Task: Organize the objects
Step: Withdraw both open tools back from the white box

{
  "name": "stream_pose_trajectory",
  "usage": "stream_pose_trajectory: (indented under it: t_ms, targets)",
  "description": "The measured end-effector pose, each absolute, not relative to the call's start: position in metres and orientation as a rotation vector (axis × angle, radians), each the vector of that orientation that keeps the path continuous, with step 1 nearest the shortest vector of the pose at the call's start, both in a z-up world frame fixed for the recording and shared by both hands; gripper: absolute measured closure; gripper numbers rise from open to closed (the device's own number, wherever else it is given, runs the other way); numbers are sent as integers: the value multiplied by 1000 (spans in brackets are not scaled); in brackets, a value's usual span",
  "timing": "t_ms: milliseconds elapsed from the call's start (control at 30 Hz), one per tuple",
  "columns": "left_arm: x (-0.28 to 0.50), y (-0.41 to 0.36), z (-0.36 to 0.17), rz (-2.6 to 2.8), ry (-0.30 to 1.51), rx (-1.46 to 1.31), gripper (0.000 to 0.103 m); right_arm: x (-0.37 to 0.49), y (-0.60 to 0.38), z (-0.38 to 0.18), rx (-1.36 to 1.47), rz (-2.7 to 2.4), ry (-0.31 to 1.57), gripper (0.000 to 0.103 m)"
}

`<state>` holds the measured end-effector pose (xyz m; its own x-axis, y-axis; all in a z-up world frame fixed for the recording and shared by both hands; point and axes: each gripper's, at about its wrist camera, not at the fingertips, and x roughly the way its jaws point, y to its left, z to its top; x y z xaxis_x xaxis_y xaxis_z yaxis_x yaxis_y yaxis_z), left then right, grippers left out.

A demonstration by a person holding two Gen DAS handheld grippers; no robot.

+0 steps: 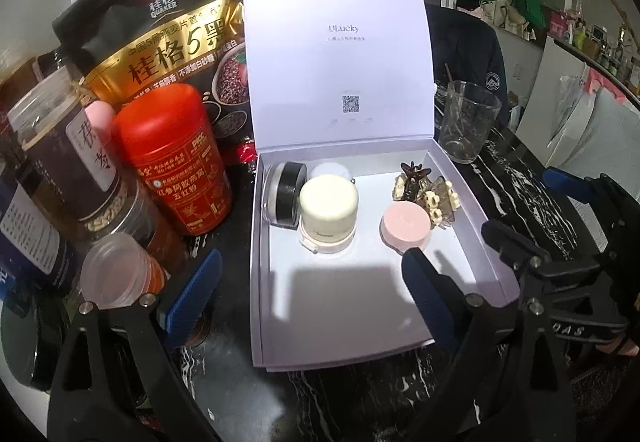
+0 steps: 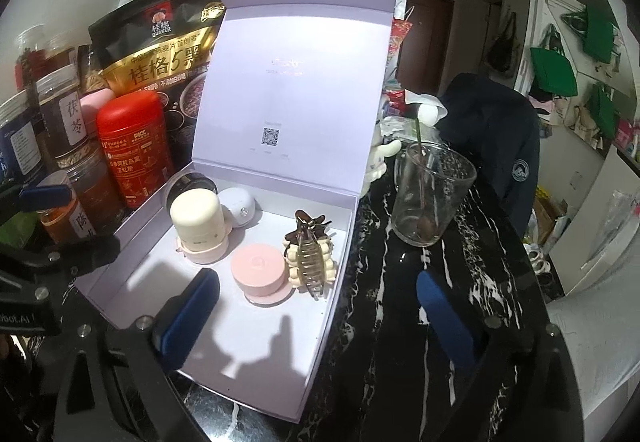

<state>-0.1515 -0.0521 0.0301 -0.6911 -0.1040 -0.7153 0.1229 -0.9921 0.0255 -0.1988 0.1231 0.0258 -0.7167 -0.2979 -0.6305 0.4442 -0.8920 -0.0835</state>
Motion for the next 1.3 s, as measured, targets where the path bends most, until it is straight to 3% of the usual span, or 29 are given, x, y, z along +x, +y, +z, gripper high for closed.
stream_pose_trajectory:
  t_ms: [933, 1300]
  targets:
    - [-79, -28, 40, -2858, 60, 1216, 12, -124, 143, 42, 988, -2584, 364, 3]
    - [-55, -16, 46, -2874, -16, 1197, 12, -98, 152, 44, 1008, -2578, 350, 3]
